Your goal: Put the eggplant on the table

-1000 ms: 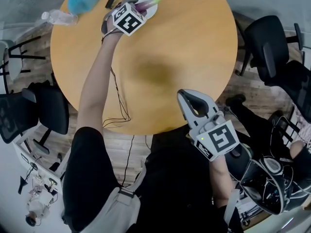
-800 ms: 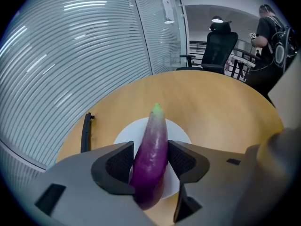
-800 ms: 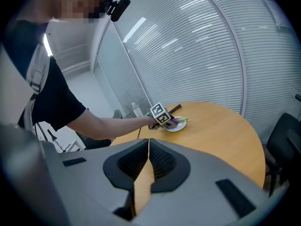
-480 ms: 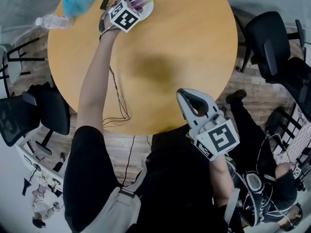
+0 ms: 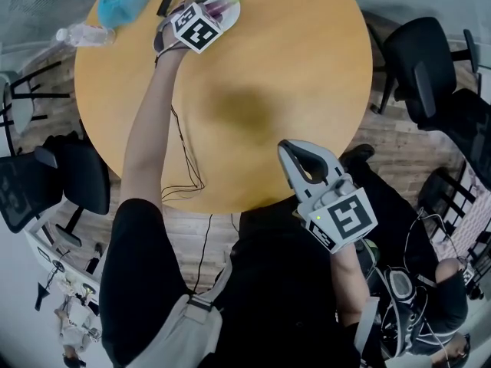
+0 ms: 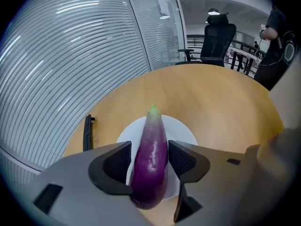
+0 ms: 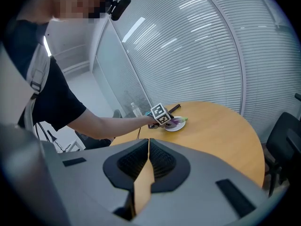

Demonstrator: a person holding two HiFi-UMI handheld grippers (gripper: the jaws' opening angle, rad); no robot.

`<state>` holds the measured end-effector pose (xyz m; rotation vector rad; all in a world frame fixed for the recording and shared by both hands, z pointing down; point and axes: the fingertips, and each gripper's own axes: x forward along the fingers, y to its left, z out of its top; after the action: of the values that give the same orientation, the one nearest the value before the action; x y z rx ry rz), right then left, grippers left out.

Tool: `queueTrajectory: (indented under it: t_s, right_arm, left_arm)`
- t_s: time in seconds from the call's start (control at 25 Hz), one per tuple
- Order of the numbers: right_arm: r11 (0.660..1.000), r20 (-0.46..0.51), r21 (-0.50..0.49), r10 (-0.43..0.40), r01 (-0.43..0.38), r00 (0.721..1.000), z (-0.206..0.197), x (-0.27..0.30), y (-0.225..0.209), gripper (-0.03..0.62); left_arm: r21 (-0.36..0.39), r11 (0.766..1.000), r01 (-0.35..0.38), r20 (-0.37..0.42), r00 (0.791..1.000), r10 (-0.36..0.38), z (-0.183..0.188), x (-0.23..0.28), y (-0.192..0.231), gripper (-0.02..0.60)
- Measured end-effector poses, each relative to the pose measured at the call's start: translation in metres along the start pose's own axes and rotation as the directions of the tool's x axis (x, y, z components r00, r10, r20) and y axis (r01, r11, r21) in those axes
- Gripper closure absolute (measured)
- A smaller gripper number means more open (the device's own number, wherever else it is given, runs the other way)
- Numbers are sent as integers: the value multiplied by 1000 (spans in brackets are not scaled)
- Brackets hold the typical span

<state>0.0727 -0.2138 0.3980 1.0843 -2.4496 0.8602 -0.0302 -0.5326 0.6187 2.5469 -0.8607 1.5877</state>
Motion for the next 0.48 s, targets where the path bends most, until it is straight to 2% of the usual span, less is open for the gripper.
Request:
queueTrajectory:
  t_s: [0.16, 0.48]
  right_arm:
    - [1000, 5, 0, -6, 6, 1000, 0, -1, 1, 576]
    - [1000, 22, 1, -9, 9, 1000, -1, -4, 7, 575]
  left_arm:
    - [-4, 1000, -25, 17, 1000, 25, 3, -5, 5, 309]
    - [20, 999, -28, 24, 999, 28, 6, -15, 2, 308]
